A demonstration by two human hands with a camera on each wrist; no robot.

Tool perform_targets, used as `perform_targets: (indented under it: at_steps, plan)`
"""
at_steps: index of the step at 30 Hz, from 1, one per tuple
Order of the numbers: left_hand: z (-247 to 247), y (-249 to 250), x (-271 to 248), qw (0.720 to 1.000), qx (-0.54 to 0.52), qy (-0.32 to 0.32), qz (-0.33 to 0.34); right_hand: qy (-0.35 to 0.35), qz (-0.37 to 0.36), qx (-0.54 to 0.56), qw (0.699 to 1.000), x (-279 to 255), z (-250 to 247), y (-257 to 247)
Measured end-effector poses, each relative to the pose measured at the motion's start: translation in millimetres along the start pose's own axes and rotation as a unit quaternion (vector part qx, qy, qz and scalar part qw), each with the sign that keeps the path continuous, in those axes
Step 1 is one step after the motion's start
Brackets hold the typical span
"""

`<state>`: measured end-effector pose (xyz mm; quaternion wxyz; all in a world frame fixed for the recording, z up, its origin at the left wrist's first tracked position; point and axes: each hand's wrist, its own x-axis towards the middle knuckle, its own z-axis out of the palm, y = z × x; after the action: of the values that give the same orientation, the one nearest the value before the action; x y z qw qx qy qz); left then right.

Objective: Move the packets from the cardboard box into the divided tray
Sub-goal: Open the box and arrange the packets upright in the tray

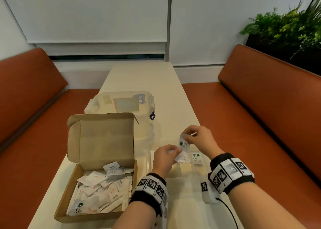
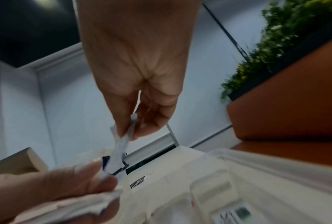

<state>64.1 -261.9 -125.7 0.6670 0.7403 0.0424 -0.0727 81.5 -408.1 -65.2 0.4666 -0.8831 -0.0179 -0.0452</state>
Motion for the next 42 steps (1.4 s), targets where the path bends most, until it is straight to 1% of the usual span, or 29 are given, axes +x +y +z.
perform_targets:
  at_steps: [2,3,6,8,10,12,13,14,16,17,19,21,25,28,31,34,37,42]
  plan:
    - [0.5,1.1,-0.4,1.000,-0.016,0.003,-0.009,0.041,0.036,0.085,0.995,-4.8,2.8,6.8]
    - [0.6,1.7,-0.2,1.000,-0.022,0.011,-0.010,0.050,0.050,0.109,0.992,-7.6,5.6,10.2]
    - [-0.7,2.0,2.5,1.000,-0.007,0.029,-0.002,0.043,0.075,0.138,0.987,-14.9,11.5,16.8]
    - [-1.8,1.8,2.9,1.000,0.019,0.020,0.005,0.018,0.069,0.104,0.992,-15.6,10.8,18.0]
    - [-1.4,0.8,2.6,0.999,0.032,0.004,0.010,-0.034,0.052,0.046,0.997,-14.1,6.9,16.0]
    - [0.1,-0.7,1.4,0.999,0.034,0.007,0.011,-0.064,0.051,0.007,0.997,-13.0,3.9,15.1]
    - [0.6,-1.7,0.9,1.000,0.022,0.014,0.007,-0.055,0.058,-0.010,0.997,-12.5,2.8,16.8]
    - [0.4,-2.7,0.4,1.000,0.007,0.021,0.000,-0.029,0.069,-0.034,0.997,-12.3,1.6,20.2]
    - [-1.8,-5.1,-0.5,0.999,-0.013,0.032,-0.009,0.031,0.113,-0.092,0.989,-13.5,-1.5,29.2]
    - [-3.1,-6.6,-0.8,0.999,-0.016,0.035,-0.011,0.044,0.140,-0.113,0.983,-15.2,-2.2,33.9]
    - [-5.4,-9.2,-1.6,0.999,-0.015,0.040,-0.008,0.036,0.179,-0.145,0.972,-19.8,0.3,41.9]
    - [-5.9,-10.4,-2.0,0.999,-0.018,0.046,-0.008,0.008,0.190,-0.182,0.965,-22.9,6.8,47.7]
    - [-3.8,-10.5,-3.1,0.998,-0.037,0.047,-0.028,-0.045,0.187,-0.245,0.950,-24.5,22.2,55.5]
    - [-4.3,-10.9,-4.0,0.998,-0.034,0.051,-0.030,-0.090,0.186,-0.308,0.929,-25.2,28.0,58.1]
    - [-5.8,-12.1,-4.2,0.997,-0.037,0.060,-0.027,-0.116,0.170,-0.342,0.917,-24.8,29.1,60.3]
    - [-7.4,-13.0,-5.6,0.997,-0.039,0.061,-0.023,-0.127,0.148,-0.382,0.903,-23.4,29.1,60.0]
    - [-10.4,-14.0,-6.7,0.997,-0.038,0.064,-0.021,-0.126,0.145,-0.406,0.894,-22.3,28.3,57.7]
    - [-14.1,-13.0,-8.5,0.997,-0.047,0.059,-0.022,-0.122,0.135,-0.409,0.894,-27.4,27.3,58.4]
